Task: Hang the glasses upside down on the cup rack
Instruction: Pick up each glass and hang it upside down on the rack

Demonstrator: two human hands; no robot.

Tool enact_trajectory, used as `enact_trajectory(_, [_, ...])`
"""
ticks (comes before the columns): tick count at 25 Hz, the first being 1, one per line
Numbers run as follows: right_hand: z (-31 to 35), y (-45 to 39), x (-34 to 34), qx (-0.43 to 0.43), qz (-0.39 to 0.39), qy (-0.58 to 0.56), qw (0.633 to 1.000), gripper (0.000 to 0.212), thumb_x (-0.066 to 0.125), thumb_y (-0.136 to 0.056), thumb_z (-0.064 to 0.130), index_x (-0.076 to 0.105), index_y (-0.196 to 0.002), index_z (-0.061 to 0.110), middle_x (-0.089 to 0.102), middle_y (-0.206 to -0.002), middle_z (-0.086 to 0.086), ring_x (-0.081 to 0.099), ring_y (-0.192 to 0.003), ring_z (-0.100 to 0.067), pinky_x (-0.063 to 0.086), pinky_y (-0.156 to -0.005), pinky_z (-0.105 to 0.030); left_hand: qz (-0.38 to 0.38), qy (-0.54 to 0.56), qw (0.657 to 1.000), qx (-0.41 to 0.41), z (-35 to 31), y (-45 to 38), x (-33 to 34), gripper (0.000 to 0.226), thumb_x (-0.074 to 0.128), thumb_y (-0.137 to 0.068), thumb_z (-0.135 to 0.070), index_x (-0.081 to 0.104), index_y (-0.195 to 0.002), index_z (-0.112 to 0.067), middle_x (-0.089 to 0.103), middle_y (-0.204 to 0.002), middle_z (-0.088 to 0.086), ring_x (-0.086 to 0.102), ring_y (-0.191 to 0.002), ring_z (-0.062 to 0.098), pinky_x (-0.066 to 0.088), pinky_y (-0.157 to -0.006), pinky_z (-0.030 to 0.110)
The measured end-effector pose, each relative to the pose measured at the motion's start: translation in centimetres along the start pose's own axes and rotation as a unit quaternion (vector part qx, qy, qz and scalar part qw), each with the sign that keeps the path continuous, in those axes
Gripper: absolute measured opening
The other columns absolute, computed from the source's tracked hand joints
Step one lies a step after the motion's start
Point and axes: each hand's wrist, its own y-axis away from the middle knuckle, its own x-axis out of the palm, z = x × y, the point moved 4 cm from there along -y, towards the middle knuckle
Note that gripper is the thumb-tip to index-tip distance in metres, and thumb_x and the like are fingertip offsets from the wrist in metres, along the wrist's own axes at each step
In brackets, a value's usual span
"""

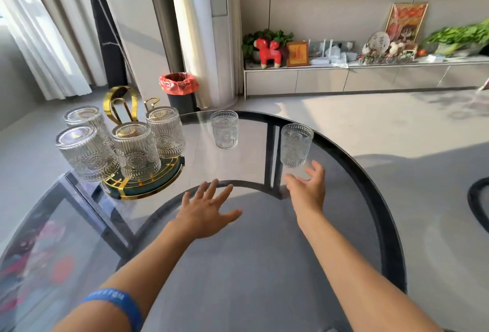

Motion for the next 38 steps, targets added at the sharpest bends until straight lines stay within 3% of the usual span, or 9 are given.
enact_trajectory(3, [-0.1, -1.6, 1.6, -0.036, -0.016, 0.054, 0.998, 0.097, 0.075, -0.068, 0.016, 0.021, -0.148, 0.021, 0.035, -0.152, -0.006, 0.041, -0.131, -0.023, 0.035, -0.103, -0.032, -0.070, -0.003, 0.997, 0.014, 0.2, 0.3, 1.3, 0.083, -0.002, -0.077, -0.081, -0.005, -0.151, -0.045, -0.014, -0.163, -0.002, -0.016, -0.149, 0.022, -0.009, -0.116, 0.054])
enact_trajectory(6, [0.3, -4.0, 3.1, -0.038, -0.008, 0.124, 0.991, 0.107, 0.078, -0.065, 0.018, 0.012, -0.151, 0.022, 0.032, -0.155, -0.006, 0.035, -0.136, -0.027, 0.032, -0.108, -0.039, -0.086, 0.000, 0.996, 0.019, 0.7, -0.2, 1.8, 0.083, -0.003, -0.076, -0.083, -0.006, -0.150, -0.047, -0.013, -0.163, -0.004, -0.017, -0.149, 0.020, -0.014, -0.114, 0.052])
enact_trajectory(16, [0.3, -6.4, 3.9, 0.012, -0.025, 0.166, 0.986, 0.080, 0.074, -0.070, 0.030, 0.029, -0.136, 0.023, 0.053, -0.138, -0.007, 0.049, -0.119, -0.036, 0.036, -0.105, -0.048, -0.040, 0.013, 0.999, 0.027, 0.8, -0.4, 1.7, 0.078, 0.005, -0.082, -0.079, -0.008, -0.150, -0.044, -0.018, -0.163, -0.001, -0.023, -0.147, 0.023, -0.019, -0.112, 0.051])
enact_trajectory(22, [1.7, -1.5, 4.9, -0.039, 0.155, 0.266, 0.951, 0.073, 0.079, -0.044, 0.047, 0.046, -0.105, 0.025, 0.059, -0.105, 0.003, 0.056, -0.095, -0.022, 0.046, -0.072, -0.035, -0.004, -0.008, 1.000, 0.015, 0.1, 0.7, -1.2, 0.070, 0.028, -0.091, -0.067, 0.018, -0.152, -0.033, 0.011, -0.164, 0.004, 0.009, -0.150, 0.028, 0.017, -0.119, 0.048])
enact_trajectory(25, [4.9, 2.0, 6.7, -0.059, 0.206, 0.155, 0.964, 0.063, 0.080, -0.046, 0.047, 0.057, -0.102, 0.030, 0.068, -0.102, 0.009, 0.064, -0.093, -0.013, 0.052, -0.077, -0.035, -0.153, 0.047, 0.987, -0.011, 0.4, 3.6, -5.2, 0.035, 0.046, -0.092, -0.039, 0.062, -0.119, -0.023, 0.065, -0.125, 0.002, 0.060, -0.115, 0.027, 0.052, -0.088, 0.039])
enact_trajectory(27, [8.6, 3.7, 8.8, -0.096, 0.248, 0.078, 0.961, 0.055, 0.081, -0.051, 0.044, 0.061, -0.101, 0.034, 0.072, -0.100, 0.009, 0.068, -0.091, -0.013, 0.054, -0.075, -0.033, -0.340, 0.068, 0.938, -0.004, 2.2, 6.6, -8.4, 0.023, 0.049, -0.088, -0.029, 0.068, -0.097, -0.022, 0.073, -0.094, -0.004, 0.067, -0.087, 0.023, 0.055, -0.065, 0.037])
enact_trajectory(30, [15.4, 5.1, 12.0, -0.142, 0.250, 0.000, 0.958, 0.050, 0.081, -0.056, 0.042, 0.055, -0.099, 0.038, 0.070, -0.100, 0.004, 0.070, -0.080, -0.012, 0.053, -0.059, -0.026, -0.519, 0.153, 0.841, 0.001, 7.1, 10.1, -13.8, 0.014, 0.059, -0.082, -0.022, 0.070, -0.091, -0.021, 0.074, -0.088, -0.007, 0.066, -0.078, 0.018, 0.054, -0.060, 0.032])
enact_trajectory(34, [22.7, 4.9, 15.3, -0.171, 0.193, -0.049, 0.965, 0.055, 0.083, -0.053, 0.048, 0.052, -0.096, 0.033, 0.066, -0.094, 0.004, 0.064, -0.071, -0.002, 0.049, -0.059, -0.028, -0.539, 0.193, 0.818, -0.053, 13.9, 9.5, -19.0, 0.020, 0.060, -0.085, -0.018, 0.069, -0.103, -0.019, 0.072, -0.105, 0.000, 0.060, -0.093, 0.022, 0.047, -0.074, 0.033])
enact_trajectory(38, [25.8, 4.5, 19.9, -0.263, 0.148, 0.025, 0.953, 0.063, 0.079, -0.050, 0.052, 0.052, -0.099, 0.024, 0.064, -0.100, -0.004, 0.061, -0.088, -0.018, 0.050, -0.072, -0.037, -0.432, 0.155, 0.888, -0.022, 18.4, 5.5, -20.7, 0.040, 0.053, -0.091, -0.023, 0.059, -0.131, -0.020, 0.056, -0.141, 0.000, 0.045, -0.128, 0.025, 0.041, -0.100, 0.046])
